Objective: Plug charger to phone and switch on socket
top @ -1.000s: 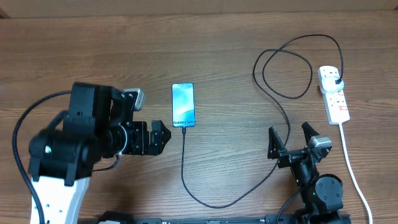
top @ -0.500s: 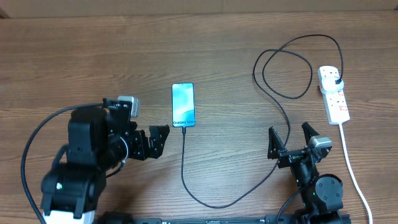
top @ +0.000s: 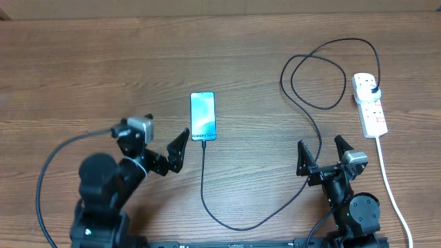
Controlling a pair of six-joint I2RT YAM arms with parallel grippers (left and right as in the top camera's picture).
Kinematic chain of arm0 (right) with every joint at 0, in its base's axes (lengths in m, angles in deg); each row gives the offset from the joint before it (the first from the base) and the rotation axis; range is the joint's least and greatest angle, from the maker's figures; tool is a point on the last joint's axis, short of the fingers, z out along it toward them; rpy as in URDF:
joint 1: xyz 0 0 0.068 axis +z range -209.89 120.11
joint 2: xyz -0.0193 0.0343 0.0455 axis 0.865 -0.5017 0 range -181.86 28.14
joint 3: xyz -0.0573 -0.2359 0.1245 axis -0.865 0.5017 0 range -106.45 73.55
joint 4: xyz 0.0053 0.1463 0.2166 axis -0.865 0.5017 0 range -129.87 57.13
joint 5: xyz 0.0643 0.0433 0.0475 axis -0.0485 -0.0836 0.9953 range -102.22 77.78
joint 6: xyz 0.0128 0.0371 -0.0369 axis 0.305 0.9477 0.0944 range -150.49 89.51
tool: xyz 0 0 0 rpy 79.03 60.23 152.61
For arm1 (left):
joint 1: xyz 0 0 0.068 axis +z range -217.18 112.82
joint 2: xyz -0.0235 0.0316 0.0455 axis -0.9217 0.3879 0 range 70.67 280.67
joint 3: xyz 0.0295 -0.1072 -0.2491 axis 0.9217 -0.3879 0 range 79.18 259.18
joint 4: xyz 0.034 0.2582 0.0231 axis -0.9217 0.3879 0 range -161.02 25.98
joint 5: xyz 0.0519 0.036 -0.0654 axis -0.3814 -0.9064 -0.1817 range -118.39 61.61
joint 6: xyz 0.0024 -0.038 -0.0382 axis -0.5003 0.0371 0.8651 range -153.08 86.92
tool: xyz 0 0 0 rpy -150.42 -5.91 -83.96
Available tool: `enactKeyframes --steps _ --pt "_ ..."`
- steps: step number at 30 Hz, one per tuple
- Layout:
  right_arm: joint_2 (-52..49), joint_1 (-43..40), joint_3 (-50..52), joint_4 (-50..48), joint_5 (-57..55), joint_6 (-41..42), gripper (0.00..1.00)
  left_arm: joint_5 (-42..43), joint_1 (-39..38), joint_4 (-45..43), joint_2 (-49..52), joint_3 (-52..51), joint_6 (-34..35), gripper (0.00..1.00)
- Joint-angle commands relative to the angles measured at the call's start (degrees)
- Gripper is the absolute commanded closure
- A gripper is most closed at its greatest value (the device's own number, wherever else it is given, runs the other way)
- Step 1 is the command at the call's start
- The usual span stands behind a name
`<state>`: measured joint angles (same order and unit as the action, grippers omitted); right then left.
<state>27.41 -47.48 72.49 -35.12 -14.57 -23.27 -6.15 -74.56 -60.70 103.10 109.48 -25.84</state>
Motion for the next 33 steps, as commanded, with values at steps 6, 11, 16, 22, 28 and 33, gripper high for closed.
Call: enactKeyframes --steps 6,11,16,22,28,33 --pt "0.57 -0.26 0.61 -0.24 0.13 -0.42 0.00 -0.39 0.39 -9.18 -10.21 -12.59 -11.23 0.00" --pt "0.57 -0.26 0.61 -0.24 0.13 -0.44 0.00 -0.39 0.39 -9.03 -12.68 -14.40 -21.00 0.00" --pt "0.57 -0.26 0.61 -0.24 0.13 -0.42 0.00 -0.42 0.74 -9.09 -15.89 -16.83 -30.14 0.00" --pt "0.57 -0.26 0.61 -0.24 0.13 -0.44 0.00 -1.92 2.93 -10.14 -21.57 -21.92 -31.67 0.00" --pt "0.57 -0.26 0.61 -0.24 0.13 -0.44 0.00 -5.20 4.90 -11.96 -26.49 -26.43 -30.36 0.01" --pt "0.57 -0.26 0.61 -0.24 0.13 -0.44 0.00 -10.27 6.38 -12.15 -28.33 -28.74 -26.23 0.01"
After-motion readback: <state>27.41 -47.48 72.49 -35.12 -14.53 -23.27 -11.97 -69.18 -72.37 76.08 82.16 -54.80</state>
